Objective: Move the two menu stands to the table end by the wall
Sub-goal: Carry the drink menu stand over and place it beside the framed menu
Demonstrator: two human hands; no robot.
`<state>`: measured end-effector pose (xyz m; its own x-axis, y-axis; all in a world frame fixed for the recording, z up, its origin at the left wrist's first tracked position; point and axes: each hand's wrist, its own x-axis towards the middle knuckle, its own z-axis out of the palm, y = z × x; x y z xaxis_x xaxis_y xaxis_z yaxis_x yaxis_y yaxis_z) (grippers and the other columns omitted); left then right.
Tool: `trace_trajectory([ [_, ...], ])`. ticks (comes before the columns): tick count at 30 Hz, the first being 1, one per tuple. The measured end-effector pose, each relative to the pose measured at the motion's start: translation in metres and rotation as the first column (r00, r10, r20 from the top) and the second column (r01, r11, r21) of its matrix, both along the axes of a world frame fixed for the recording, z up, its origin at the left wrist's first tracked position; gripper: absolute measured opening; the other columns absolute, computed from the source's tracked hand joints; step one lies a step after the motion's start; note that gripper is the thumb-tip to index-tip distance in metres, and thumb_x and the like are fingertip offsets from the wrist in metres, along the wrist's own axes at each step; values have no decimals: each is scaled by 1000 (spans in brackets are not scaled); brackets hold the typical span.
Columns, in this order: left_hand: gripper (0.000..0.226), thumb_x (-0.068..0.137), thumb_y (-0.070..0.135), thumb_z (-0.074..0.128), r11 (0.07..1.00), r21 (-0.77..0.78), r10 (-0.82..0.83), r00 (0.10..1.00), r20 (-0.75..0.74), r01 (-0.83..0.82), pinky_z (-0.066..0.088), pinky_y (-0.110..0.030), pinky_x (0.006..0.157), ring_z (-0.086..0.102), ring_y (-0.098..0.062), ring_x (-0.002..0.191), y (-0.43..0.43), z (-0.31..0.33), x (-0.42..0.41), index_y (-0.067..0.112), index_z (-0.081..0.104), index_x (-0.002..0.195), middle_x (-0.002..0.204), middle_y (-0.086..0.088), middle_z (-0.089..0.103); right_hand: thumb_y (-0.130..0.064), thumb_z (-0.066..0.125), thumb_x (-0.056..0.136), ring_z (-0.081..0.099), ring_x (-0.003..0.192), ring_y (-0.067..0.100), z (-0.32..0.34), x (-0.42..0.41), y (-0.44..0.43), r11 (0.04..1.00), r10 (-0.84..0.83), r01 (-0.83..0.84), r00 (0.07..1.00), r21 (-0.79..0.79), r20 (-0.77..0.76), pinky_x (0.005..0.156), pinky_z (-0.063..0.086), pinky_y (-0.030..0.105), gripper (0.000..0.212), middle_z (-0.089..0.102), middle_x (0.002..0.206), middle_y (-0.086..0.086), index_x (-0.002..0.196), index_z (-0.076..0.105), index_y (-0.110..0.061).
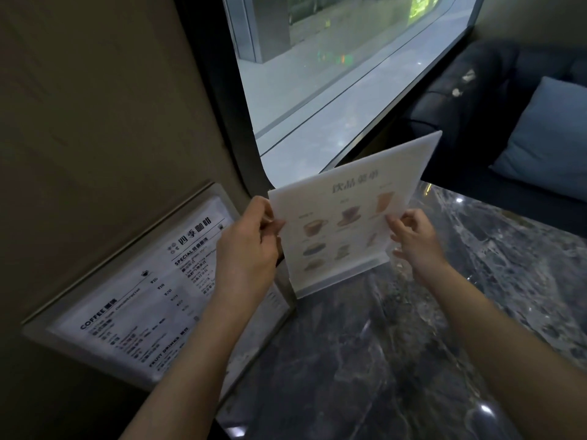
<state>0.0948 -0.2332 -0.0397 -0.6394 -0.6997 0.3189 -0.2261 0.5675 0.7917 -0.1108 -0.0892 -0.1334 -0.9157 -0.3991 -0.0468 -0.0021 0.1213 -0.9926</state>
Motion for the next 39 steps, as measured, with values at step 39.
trace_trajectory([
  [39, 6, 90, 19, 52, 976, -111, 181, 981, -75, -188, 59, -47, 63, 67, -15, 73, -4, 5, 6, 25, 52, 88, 81, 20, 58, -43, 56, 83, 62, 60, -6, 1, -30, -93, 945, 326, -321, 941, -66, 90, 45, 50, 16, 18, 62, 85, -10, 88, 55, -26],
])
